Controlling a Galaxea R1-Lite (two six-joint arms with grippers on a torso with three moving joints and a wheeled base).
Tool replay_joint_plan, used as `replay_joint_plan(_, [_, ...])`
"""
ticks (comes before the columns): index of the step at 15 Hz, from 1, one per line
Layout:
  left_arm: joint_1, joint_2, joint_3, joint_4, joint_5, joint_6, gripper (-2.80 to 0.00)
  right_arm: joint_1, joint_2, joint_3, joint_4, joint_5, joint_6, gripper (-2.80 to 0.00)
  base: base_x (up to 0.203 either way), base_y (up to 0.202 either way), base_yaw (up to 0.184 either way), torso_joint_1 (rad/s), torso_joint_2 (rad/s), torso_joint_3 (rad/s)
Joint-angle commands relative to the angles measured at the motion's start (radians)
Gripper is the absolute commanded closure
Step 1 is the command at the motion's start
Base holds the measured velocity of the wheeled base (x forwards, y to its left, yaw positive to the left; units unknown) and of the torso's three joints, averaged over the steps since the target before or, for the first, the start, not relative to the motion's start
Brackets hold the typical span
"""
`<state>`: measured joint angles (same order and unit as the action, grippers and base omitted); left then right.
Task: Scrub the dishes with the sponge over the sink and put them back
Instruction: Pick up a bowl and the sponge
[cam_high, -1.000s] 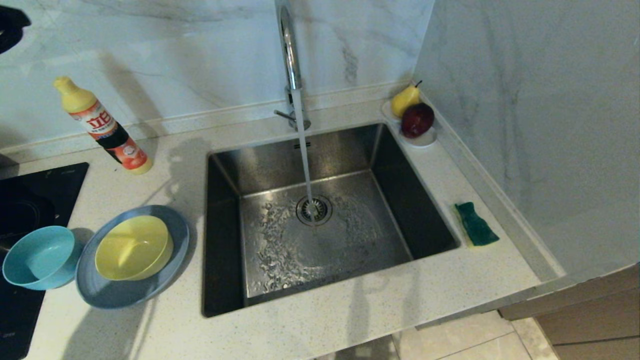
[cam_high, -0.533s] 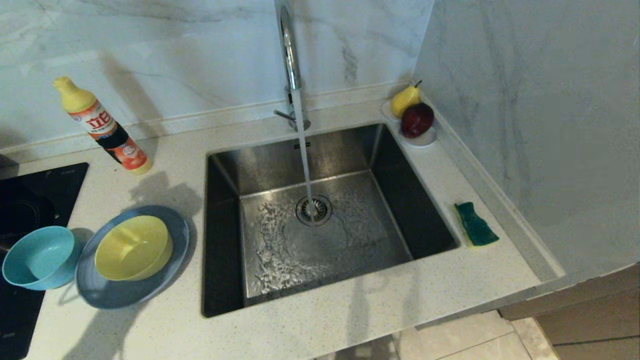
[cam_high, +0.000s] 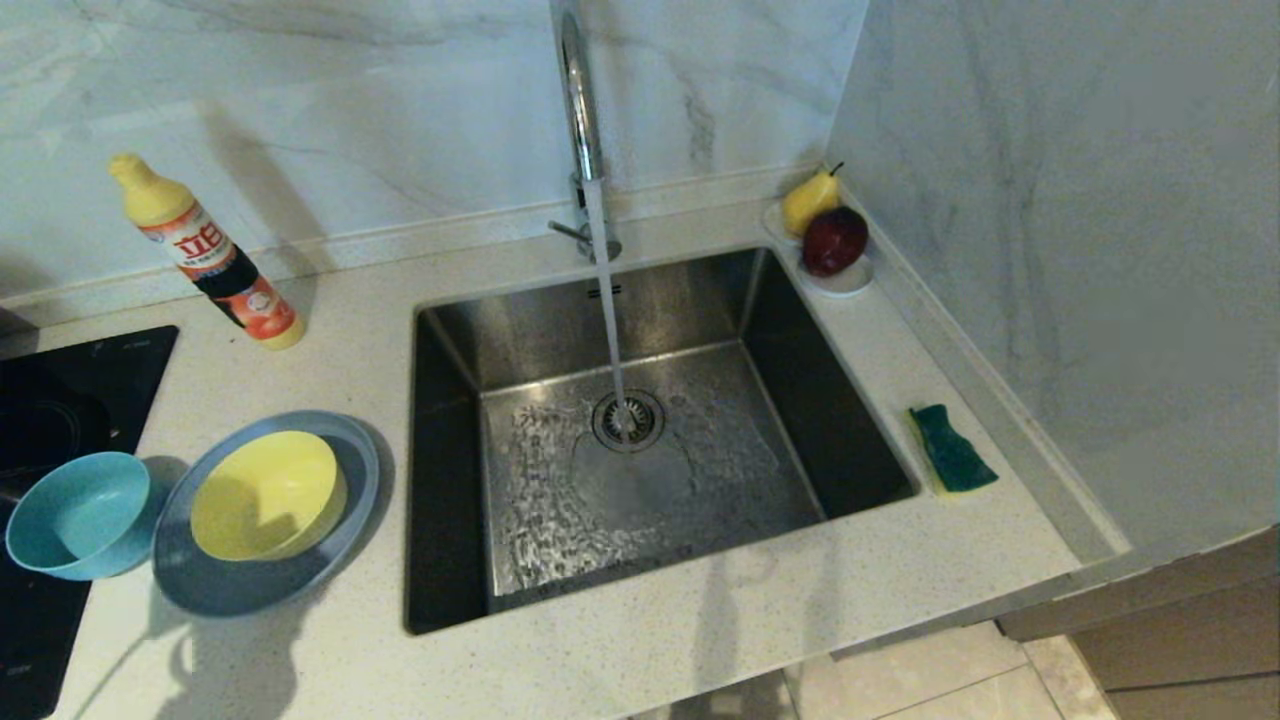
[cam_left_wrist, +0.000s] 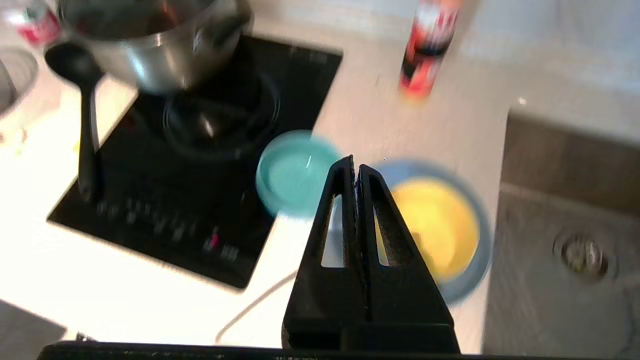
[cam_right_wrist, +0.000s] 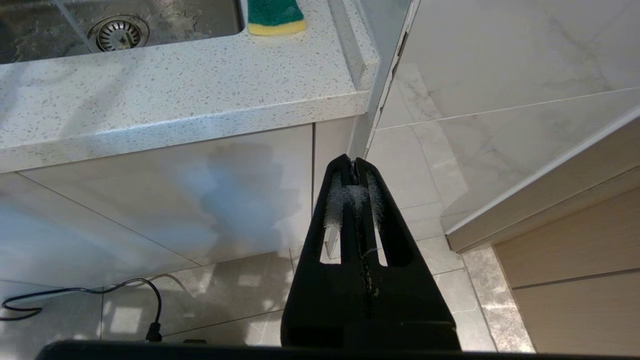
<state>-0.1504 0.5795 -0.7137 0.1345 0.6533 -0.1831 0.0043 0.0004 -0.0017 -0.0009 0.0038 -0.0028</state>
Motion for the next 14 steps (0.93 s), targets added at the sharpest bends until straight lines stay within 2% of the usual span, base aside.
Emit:
replay_joint_plan(1, [0.060,-0.202,0.106,0.019,-0.075,0.002,0.00,0.000,0.000,0.000,-0.001,0.001,0.000,0.00,0.000,0.000,0.000,0.000,0.00,0.000])
replay_joint_plan(4, [0.112,-0.387,0.217,0.083,-0.206,0.007,0.00,0.000,-0.001,0.000,-0.001,0.001,0.000,0.00,0.000,0.000,0.000,0.000,0.00,0.000])
replay_joint_plan(6, [0.124,-0.521,0.344,0.105,-0.288,0.038,0.00,0.000,0.000,0.000,-0.001,0.001,0.000,0.00,0.000,0.000,0.000,0.000,0.00,0.000])
replay_joint_plan(9, [0.129,-0.573,0.556,0.039,-0.377,0.054,0.00,0.000,-0.002,0.000,-0.001,0.001,0.000,0.00,0.000,0.000,0.000,0.000,0.00,0.000])
replay_joint_plan(10, [0.130,-0.576,0.631,-0.022,-0.442,0.051,0.00,0.000,0.000,0.000,-0.001,0.001,0.000,0.00,0.000,0.000,0.000,0.000,0.00,0.000])
replay_joint_plan(11, [0.130,-0.577,0.677,-0.082,-0.571,0.049,0.00,0.000,0.000,0.000,-0.001,0.001,0.000,0.00,0.000,0.000,0.000,0.000,0.00,0.000])
replay_joint_plan(12, [0.130,-0.578,0.687,-0.115,-0.672,0.049,0.00,0.000,-0.002,0.000,-0.001,0.001,0.000,0.00,0.000,0.000,0.000,0.000,0.00,0.000])
replay_joint_plan(13, [0.130,-0.579,0.691,-0.128,-0.747,0.045,0.00,0.000,-0.001,0.000,-0.001,0.001,0.000,0.00,0.000,0.000,0.000,0.000,0.00,0.000])
replay_joint_plan(14, [0.130,-0.579,0.692,-0.133,-0.782,0.042,0.00,0.000,-0.002,0.000,-0.001,0.001,0.000,0.00,0.000,0.000,0.000,0.000,0.00,0.000])
